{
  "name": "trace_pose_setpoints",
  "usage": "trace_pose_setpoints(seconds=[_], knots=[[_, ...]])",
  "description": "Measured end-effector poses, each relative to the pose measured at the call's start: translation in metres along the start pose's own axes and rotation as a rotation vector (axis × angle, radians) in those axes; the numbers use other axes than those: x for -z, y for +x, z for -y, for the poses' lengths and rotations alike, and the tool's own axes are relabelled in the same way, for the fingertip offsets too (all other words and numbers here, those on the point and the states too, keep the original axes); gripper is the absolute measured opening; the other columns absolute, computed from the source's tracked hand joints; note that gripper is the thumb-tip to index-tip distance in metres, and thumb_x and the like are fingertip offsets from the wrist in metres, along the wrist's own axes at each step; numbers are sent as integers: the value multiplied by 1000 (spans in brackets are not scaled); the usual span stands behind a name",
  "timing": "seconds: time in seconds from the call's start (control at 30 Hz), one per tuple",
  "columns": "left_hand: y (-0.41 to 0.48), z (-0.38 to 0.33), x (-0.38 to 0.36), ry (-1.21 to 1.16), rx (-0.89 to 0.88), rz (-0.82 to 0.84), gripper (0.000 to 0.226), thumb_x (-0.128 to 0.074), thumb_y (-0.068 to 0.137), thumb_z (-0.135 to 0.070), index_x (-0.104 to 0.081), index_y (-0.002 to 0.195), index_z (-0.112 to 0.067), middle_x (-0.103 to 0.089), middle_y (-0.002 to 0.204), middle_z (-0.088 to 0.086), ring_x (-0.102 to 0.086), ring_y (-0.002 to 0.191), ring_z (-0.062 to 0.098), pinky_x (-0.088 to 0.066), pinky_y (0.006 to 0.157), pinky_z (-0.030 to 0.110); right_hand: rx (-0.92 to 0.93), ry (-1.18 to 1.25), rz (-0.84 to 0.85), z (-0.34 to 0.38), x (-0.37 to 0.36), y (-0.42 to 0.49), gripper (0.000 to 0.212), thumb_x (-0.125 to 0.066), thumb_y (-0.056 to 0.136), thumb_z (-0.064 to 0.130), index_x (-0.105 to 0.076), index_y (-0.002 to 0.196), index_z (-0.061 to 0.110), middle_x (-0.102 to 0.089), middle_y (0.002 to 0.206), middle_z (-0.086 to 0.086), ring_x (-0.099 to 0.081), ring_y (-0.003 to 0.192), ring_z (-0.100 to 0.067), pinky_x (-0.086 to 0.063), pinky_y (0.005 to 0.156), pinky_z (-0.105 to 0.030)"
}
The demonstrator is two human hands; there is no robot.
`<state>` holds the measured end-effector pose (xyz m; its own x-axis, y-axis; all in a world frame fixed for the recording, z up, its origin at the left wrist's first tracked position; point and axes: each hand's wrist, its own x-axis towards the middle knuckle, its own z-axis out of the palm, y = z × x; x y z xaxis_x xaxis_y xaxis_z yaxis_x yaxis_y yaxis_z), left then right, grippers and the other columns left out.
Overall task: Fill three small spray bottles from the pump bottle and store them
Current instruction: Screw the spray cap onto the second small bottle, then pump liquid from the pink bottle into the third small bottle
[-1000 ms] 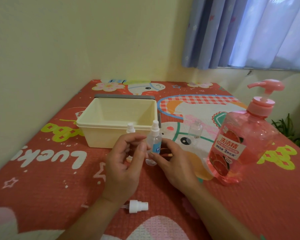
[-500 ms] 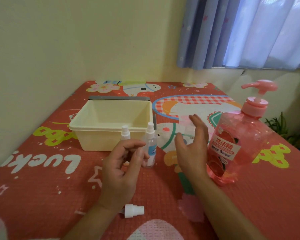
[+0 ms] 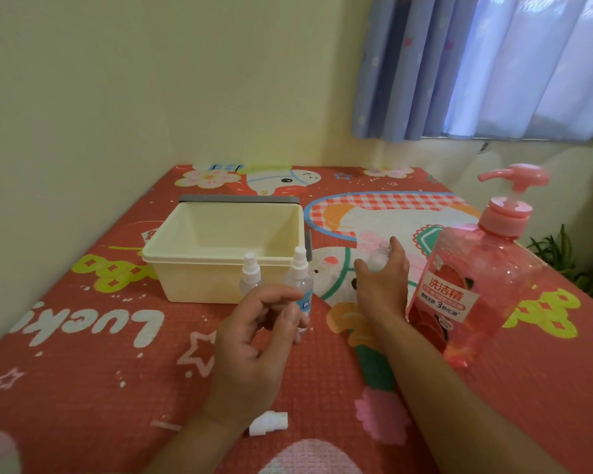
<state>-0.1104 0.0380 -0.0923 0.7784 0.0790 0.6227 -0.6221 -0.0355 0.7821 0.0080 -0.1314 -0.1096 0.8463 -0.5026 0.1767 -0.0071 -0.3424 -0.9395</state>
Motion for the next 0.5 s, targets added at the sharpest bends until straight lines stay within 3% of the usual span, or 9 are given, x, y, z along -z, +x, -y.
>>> trace_pose_setpoints(seconds=[0.17,0.33,0.43,0.5], knots=[[1,-4,-4,10,7,12,15,-56,89,-25,-67,98,-30,-68,78,3,-63,66,14,-53,64,24,5,2,4,3,4,-6,47,-57,99,18,-44,144,24,-50,145,-1,-52,125,-21,-46,94,-31],[0,-5,-14,87,16,7,14,-58,88,-26,-67,99,-27,-68,80,1,-67,74,21,-57,68,42,95,92,85,14,18,-35,43,-61,98,23,-48,138,31,-57,132,6,-57,106,-7,-43,80,-21],[0,-7,-22,150,-10,12,14,-61,88,-22,-68,100,-22,-69,92,-8,-68,86,17,-56,74,31,174,180,120,23,33,-59,35,-65,95,23,-55,125,37,-64,106,19,-60,90,7,-44,71,-10],[1,-9,-27,202,-59,24,19,-64,86,-10,-67,103,-16,-67,99,-10,-66,96,13,-51,81,20,211,264,147,30,44,-72,34,-68,92,20,-57,112,45,-68,96,25,-63,90,8,-49,77,-16]])
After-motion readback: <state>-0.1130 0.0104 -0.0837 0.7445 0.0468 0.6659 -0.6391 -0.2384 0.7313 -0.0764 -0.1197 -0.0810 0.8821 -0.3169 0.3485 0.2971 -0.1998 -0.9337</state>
